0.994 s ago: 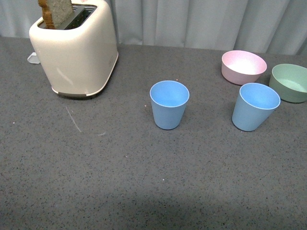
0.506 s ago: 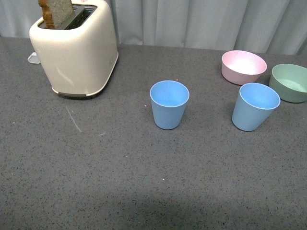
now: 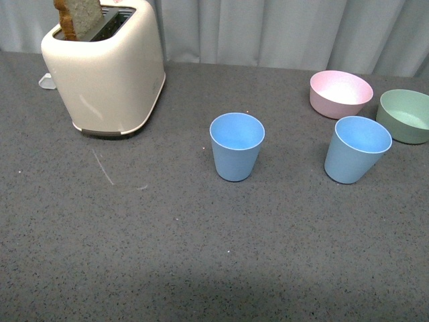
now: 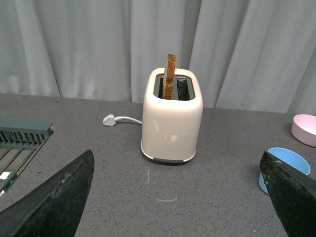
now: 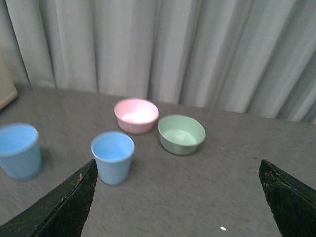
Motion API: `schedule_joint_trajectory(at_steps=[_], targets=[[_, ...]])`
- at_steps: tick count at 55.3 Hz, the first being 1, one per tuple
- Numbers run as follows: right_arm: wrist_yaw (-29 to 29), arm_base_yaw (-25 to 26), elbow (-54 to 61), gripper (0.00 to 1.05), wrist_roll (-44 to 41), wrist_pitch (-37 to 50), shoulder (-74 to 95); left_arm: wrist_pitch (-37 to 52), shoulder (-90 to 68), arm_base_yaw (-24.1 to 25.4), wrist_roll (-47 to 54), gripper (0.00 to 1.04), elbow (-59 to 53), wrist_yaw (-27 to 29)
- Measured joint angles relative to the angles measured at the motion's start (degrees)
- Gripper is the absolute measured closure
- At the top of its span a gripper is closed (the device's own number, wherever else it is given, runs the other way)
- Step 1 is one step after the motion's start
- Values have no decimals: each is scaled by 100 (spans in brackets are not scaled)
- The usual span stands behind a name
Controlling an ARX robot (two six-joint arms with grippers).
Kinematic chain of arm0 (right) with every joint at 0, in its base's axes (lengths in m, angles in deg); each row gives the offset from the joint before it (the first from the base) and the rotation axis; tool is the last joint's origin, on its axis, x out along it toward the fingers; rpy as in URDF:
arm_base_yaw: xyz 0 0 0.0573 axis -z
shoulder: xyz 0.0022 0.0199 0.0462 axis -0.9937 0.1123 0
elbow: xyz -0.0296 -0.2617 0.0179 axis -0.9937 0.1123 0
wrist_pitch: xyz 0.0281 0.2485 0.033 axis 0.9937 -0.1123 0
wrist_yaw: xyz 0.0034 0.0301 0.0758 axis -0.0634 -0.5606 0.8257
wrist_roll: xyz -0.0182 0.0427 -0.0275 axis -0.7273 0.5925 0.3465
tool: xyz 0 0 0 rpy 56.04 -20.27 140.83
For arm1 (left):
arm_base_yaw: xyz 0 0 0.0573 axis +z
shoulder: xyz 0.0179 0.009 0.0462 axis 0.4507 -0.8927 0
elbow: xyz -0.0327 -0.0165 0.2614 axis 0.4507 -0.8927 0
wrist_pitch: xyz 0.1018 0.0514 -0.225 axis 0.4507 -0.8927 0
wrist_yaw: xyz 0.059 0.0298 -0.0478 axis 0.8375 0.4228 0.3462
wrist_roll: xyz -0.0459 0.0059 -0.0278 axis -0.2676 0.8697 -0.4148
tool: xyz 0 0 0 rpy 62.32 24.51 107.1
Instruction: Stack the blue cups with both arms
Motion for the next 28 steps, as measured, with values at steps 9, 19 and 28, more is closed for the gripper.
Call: schedule_joint_trajectory(at_steps=[9,19,28], targets=[[323,81,-234,10,-501,782,1703,-2,0,0,2,7,0,-2],[501,136,-1213,10,31,2511,5342,-2,2,2,2,7,0,-2],[326,192,-2332,10,544,1993,7346,-2,0,2,4,7,0,0]])
